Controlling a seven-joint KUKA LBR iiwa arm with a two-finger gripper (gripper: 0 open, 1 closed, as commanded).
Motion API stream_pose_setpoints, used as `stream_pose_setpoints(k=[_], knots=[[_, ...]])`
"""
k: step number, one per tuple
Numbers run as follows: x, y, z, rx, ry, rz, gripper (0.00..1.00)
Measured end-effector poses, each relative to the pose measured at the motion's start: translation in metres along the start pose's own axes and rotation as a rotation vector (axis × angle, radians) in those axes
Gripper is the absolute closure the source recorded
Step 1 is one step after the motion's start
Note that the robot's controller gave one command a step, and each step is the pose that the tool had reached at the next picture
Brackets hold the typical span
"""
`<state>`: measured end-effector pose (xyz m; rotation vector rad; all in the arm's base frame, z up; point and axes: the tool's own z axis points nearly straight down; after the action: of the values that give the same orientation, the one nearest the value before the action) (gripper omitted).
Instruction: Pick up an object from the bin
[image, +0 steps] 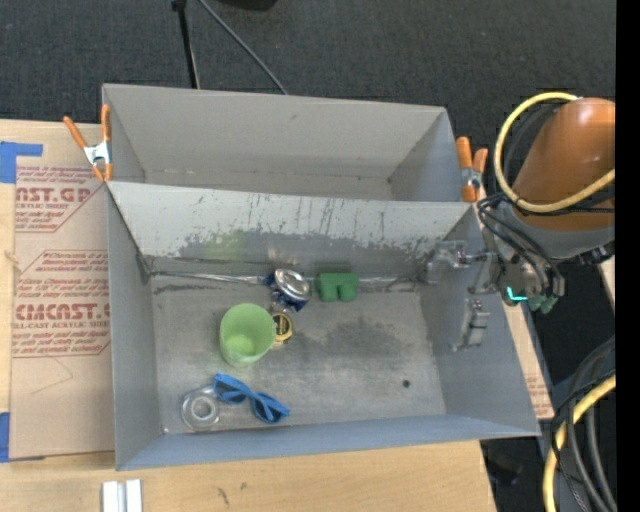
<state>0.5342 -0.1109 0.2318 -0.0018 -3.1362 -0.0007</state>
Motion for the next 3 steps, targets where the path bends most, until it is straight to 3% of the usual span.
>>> stream_pose_setpoints(k=[1,2,3], knots=[[0.025,0.093,0.065,-0.002,-0.002,-0.237,0.0],[-0.015,0.014,0.098,0.004,-0.006,-0.504,0.0],[0.044,0.064,0.093,-0.003,-0.002,-0.554,0.0]])
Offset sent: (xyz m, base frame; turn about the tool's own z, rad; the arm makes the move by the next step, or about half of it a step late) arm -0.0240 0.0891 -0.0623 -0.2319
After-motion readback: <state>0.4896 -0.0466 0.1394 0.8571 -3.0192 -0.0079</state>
